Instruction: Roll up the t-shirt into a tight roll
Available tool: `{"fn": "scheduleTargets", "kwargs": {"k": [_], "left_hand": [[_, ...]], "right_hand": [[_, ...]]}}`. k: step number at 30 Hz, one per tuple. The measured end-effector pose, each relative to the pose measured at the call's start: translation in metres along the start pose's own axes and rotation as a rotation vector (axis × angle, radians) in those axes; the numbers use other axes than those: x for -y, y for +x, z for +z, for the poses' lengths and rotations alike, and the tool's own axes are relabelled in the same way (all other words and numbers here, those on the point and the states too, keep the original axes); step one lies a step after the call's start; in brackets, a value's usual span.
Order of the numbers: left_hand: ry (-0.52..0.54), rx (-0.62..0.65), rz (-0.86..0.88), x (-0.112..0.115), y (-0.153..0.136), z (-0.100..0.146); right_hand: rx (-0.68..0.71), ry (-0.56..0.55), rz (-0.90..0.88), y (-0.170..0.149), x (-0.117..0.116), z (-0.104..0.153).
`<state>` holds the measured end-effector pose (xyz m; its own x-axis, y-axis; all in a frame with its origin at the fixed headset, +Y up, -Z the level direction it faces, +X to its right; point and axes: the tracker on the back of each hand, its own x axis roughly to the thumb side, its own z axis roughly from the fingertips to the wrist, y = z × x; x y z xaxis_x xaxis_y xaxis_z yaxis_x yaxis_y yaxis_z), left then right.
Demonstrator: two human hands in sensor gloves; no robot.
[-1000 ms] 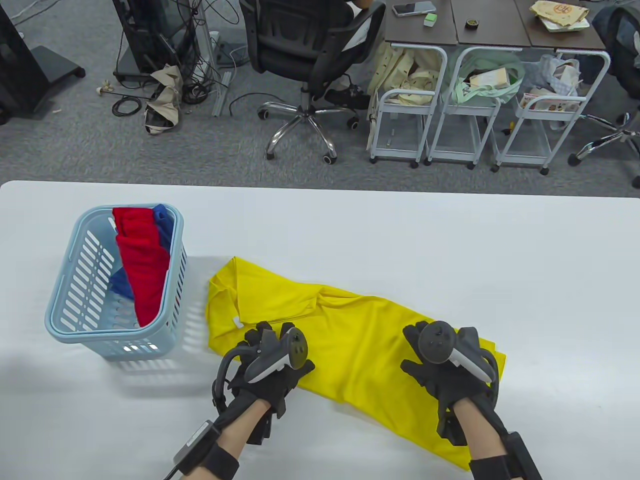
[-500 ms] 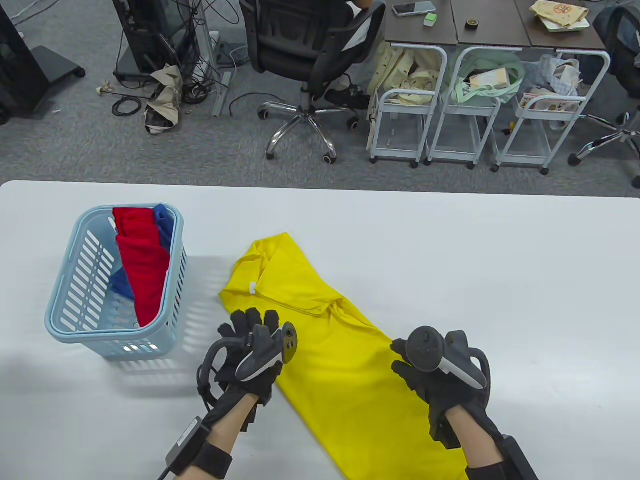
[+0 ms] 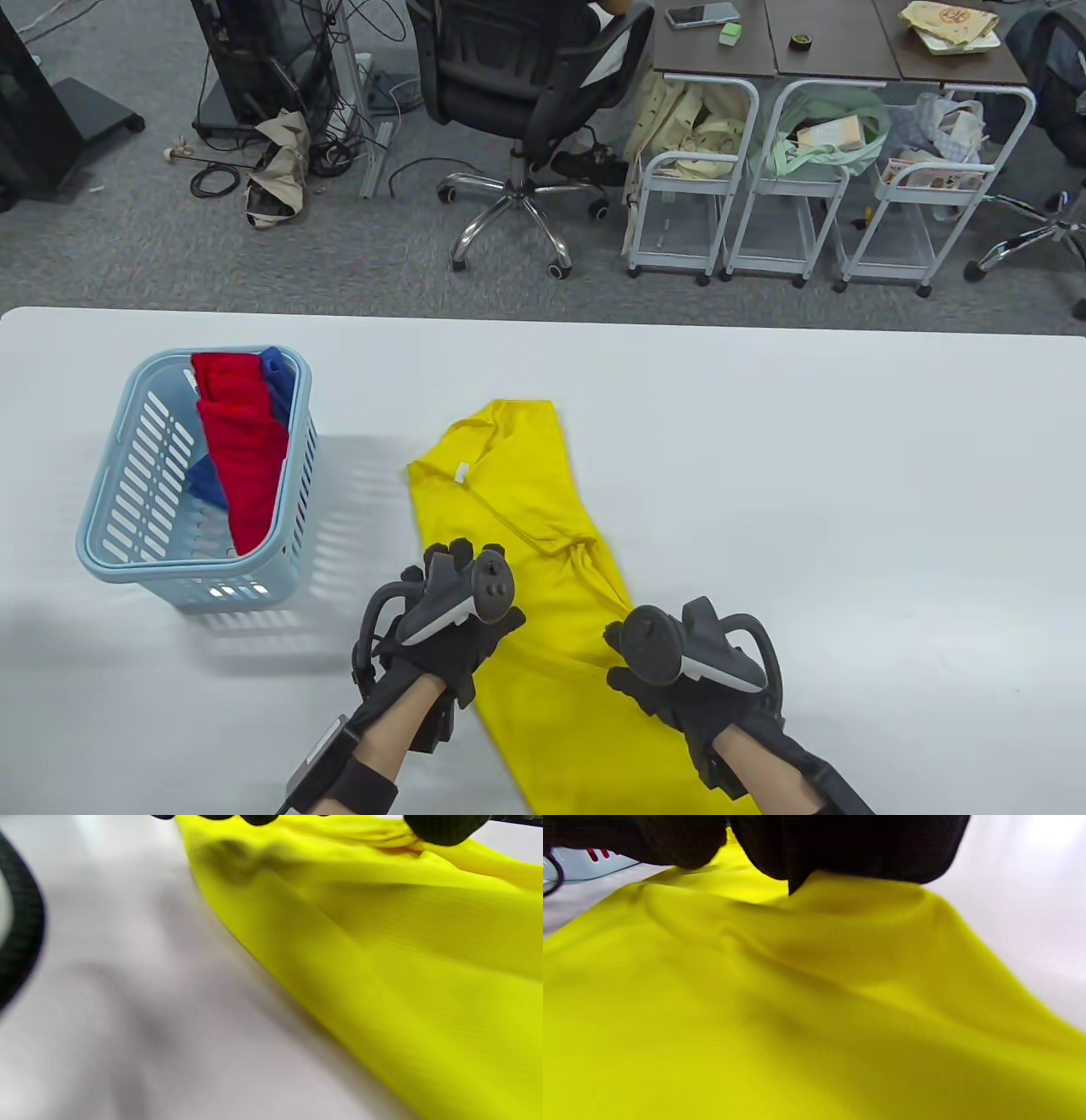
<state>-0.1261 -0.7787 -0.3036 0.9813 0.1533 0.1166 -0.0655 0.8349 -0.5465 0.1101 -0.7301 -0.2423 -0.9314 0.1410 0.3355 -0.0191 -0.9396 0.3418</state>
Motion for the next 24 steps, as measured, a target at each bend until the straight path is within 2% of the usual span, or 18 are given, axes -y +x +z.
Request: {"fn": "scheduleTargets", "kwargs": {"k": [2, 3, 4, 6, 10, 13, 16, 18, 22, 24], "left_hand": [[-0.075, 0.005, -0.053, 0.011, 0.002, -0.01], [-0.089, 0.008, -0.165, 0.018, 0.007, -0.014], [-0.076, 0.067, -0.224, 0.018, 0.013, -0.014], [-0.076, 0.165, -0.205, 0.02, 0.027, -0.011], [-0.079, 0.255, -0.289, 0.028, 0.05, -0.003], [-0.042, 0.219, -0.316, 0.023, 0.048, 0.0], [0.051, 0.072, -0.336, 0.012, 0.035, -0.001], [0.105, 0.021, -0.329, 0.007, 0.029, 0.001], [0.134, 0.072, -0.324, 0.013, 0.034, 0.001], [0.062, 0.123, -0.327, 0.019, 0.039, -0.004]], "right_hand": [[-0.032, -0.002, 0.001, -0.006, -0.003, -0.005], [-0.043, 0.023, -0.006, -0.013, -0.006, -0.009], [-0.039, 0.05, -0.024, -0.018, -0.01, -0.013], [-0.046, 0.08, -0.069, -0.026, -0.014, -0.018], [-0.08, 0.067, -0.047, -0.035, -0.014, -0.02], [-0.099, 0.089, -0.047, -0.04, -0.018, -0.02], [-0.101, 0.046, -0.038, -0.036, -0.008, -0.017], [-0.094, 0.034, -0.039, -0.034, -0.003, -0.015], [-0.093, 0.021, -0.138, -0.049, 0.005, -0.013], [-0.142, -0.019, -0.18, -0.062, 0.011, -0.009]]}}
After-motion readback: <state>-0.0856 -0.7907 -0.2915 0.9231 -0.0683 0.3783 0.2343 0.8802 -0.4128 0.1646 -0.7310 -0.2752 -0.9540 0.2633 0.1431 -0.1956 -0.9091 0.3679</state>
